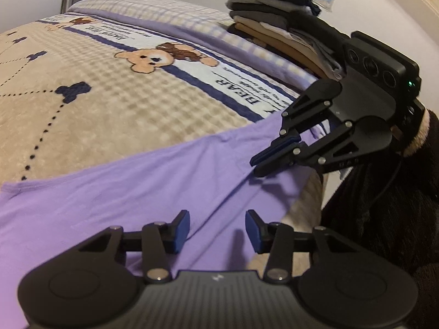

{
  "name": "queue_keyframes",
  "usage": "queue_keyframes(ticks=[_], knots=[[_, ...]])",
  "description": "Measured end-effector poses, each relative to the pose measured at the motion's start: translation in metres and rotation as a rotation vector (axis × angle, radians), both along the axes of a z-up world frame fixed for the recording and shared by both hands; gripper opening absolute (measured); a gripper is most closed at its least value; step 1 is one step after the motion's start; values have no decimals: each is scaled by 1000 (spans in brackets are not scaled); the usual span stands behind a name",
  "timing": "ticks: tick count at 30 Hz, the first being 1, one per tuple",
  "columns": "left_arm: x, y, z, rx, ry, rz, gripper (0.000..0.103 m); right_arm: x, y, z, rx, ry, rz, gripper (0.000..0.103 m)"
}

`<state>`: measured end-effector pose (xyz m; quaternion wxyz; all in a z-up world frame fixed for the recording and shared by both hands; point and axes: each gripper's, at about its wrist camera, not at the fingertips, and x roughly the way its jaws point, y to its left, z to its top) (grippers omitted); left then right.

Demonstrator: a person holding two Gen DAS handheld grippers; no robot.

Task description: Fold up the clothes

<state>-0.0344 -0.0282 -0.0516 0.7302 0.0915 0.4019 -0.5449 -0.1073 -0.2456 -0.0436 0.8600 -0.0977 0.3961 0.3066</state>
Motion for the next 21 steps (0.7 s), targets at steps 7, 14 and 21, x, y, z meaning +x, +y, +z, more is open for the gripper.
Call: queue_keyframes(ticks=[7,14,21], knots=[[-20,5,-1,29,16,-70,45,-23,6,-5,-13,38,75,5],[-23,29,5,14,-17,24,46,-23,5,0,-20,-27,-13,11],[-9,49,4,-2,-36,153,49,-8,19,3,-17,-80,-29,15]])
